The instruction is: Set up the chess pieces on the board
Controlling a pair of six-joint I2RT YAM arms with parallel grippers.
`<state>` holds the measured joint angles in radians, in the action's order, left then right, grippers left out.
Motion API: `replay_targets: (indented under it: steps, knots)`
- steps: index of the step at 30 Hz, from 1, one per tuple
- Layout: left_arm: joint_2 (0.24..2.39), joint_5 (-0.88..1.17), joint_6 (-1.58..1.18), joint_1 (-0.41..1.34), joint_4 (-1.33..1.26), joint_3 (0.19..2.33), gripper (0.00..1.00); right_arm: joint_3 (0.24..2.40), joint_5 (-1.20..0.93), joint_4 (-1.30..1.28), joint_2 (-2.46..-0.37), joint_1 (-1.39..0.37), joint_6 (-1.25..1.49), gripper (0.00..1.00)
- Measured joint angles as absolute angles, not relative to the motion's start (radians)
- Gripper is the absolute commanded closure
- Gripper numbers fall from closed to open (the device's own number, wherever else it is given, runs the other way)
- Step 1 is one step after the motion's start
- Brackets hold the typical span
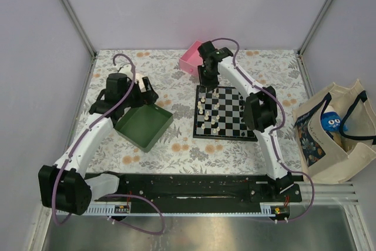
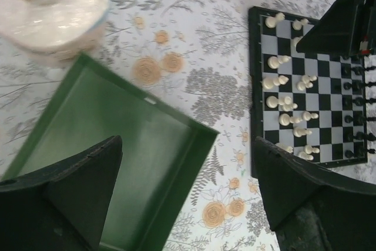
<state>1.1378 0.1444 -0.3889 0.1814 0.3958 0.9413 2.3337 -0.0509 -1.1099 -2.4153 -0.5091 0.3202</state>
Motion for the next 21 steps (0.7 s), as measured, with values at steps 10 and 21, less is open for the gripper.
replay_targets:
  steps: [10, 21]
  knots:
    - [1.396, 0.137, -0.416, 0.376, 0.394, 1.114, 0.18, 1.99, -0.047, -0.999, -2.051, -0.423, 0.327, 0.61]
    - [1.67, 0.1, -0.464, 0.585, 0.399, 1.31, 0.24, 1.616, -0.06, -0.867, -1.716, -0.282, 0.375, 0.61]
